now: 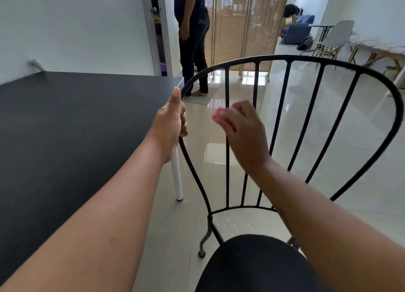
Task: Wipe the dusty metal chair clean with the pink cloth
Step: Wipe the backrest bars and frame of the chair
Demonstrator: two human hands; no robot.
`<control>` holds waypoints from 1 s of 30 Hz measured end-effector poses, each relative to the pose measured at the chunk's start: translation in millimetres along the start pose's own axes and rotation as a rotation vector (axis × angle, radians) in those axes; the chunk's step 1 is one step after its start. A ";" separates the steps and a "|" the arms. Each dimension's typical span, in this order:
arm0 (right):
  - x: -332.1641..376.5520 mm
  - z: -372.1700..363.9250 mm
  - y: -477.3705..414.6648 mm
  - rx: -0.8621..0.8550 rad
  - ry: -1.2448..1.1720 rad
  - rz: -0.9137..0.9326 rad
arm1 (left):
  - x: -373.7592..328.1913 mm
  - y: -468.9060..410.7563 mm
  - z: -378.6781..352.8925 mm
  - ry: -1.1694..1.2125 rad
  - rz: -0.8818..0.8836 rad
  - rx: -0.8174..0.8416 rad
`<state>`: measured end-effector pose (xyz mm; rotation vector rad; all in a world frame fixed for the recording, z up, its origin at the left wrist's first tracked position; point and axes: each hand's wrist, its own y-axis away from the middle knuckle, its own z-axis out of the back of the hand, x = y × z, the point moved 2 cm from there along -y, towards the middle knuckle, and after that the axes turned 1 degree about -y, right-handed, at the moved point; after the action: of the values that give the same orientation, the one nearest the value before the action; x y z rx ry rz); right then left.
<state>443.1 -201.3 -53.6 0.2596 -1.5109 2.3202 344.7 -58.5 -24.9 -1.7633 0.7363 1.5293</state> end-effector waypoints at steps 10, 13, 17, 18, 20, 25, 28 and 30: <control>-34.8 -33.4 177.5 0.380 -0.055 -0.509 | 0.9 -0.1 0.3 -0.005 -0.021 0.037; -41.8 -44.2 193.6 0.415 -0.108 -0.709 | 1.6 -0.3 0.0 0.006 -0.021 0.028; -49.2 -45.9 205.9 0.564 0.016 -0.617 | -0.3 1.9 -0.6 -0.021 -0.017 0.017; -50.3 -45.0 207.1 0.584 0.041 -0.583 | -1.3 3.1 -1.4 -0.024 -0.012 0.008; -49.7 -41.7 202.3 0.649 0.042 -0.536 | -4.0 5.0 -3.1 -0.041 0.010 -0.014; -28.7 -10.1 175.3 0.617 -0.223 -0.776 | -13.9 13.5 -7.3 -0.150 0.092 -0.133; -8.0 14.9 179.8 0.545 -0.483 -0.949 | -3.9 33.0 -10.0 -0.326 0.038 -0.348; 0.5 27.1 190.6 0.534 -0.522 -1.025 | 20.4 56.5 -2.7 -0.334 -0.009 -0.486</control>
<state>366.7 -295.2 -203.2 1.4649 -0.5747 1.7491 305.1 -94.7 -52.1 -1.7607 0.1969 2.0549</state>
